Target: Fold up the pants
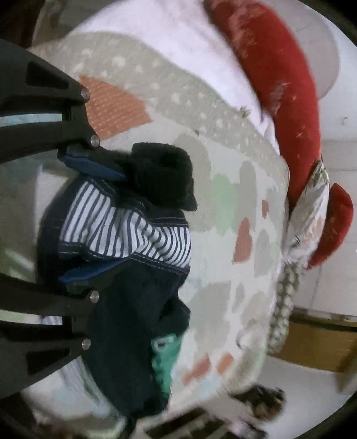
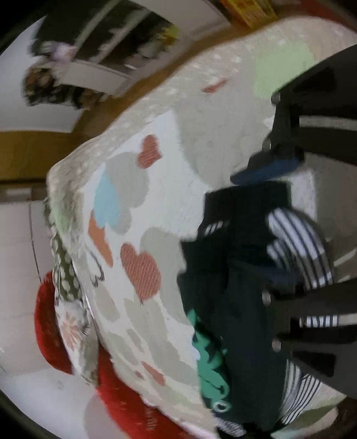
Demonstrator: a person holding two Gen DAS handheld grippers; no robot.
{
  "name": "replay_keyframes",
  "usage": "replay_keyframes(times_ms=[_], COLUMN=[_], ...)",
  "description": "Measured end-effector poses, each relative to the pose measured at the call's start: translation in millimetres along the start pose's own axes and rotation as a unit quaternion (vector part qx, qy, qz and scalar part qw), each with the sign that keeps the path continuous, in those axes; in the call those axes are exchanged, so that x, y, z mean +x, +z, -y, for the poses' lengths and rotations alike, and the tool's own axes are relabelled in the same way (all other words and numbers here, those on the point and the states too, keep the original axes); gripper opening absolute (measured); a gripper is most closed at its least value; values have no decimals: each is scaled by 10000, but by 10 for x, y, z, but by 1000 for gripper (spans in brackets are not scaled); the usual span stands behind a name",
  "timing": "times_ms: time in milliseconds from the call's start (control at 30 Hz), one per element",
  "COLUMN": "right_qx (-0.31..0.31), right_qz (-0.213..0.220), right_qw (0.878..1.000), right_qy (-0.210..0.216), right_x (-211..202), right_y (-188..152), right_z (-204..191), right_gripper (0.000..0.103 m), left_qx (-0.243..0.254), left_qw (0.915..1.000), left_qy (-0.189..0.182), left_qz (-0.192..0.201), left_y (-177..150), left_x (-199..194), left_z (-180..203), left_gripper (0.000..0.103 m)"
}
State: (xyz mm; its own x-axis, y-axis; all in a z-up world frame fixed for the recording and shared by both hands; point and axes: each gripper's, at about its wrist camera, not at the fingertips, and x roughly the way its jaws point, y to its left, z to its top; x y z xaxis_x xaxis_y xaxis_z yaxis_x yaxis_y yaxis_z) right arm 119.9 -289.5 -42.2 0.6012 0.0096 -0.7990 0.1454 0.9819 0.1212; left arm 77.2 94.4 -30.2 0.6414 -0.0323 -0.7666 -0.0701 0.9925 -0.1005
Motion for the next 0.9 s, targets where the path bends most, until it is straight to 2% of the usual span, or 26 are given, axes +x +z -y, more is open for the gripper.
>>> replay_keyframes(times_ms=[100, 167, 233, 300, 367, 400, 467, 633, 733, 800, 833, 900], right_qx=[217, 213, 277, 401, 570, 683, 1040, 1538, 1649, 1724, 1716, 1525], right_qz=[4, 8, -9, -36, -25, 7, 158, 379, 234, -25, -133, -68], right_qw=[9996, 9996, 9994, 9987, 9973, 9961, 9910, 9812, 9750, 9710, 9702, 9770], right_qy=[169, 157, 219, 320, 460, 561, 830, 1102, 1467, 1657, 1706, 1489], right_x=[19, -4, -10, -40, -77, -108, -214, -404, -343, -202, -126, -58], right_y=[-44, -53, -58, -78, -91, -96, -124, -191, -201, -199, -195, -170], right_z=[93, 84, 88, 129, 182, 226, 359, 639, 642, 562, 496, 336], right_gripper=[65, 65, 66, 67, 68, 68, 68, 71, 72, 73, 75, 77], left_qx=[-267, -669, -1209, -1721, -1927, -1989, -2063, -2309, -2132, -1913, -1811, -1559], left_qw=[9976, 9925, 9817, 9665, 9586, 9578, 9621, 9582, 9650, 9700, 9719, 9761], left_qy=[-634, -1026, -1474, -1902, -2090, -2064, -1777, -1688, -1526, -1500, -1500, -1508], left_qz=[43, 30, 21, -77, -162, -193, -170, -98, 7, 77, 101, 155], left_y=[-122, -185, -252, -306, -342, -359, -404, -531, -531, -502, -470, -389], left_x=[-87, -74, -51, -36, -67, -105, -177, -379, -548, -656, -698, -788], left_z=[-164, -301, -468, -631, -701, -737, -807, -1057, -1047, -933, -879, -710], left_gripper=[56, 56, 56, 56, 56, 57, 61, 61, 61, 61, 61, 61])
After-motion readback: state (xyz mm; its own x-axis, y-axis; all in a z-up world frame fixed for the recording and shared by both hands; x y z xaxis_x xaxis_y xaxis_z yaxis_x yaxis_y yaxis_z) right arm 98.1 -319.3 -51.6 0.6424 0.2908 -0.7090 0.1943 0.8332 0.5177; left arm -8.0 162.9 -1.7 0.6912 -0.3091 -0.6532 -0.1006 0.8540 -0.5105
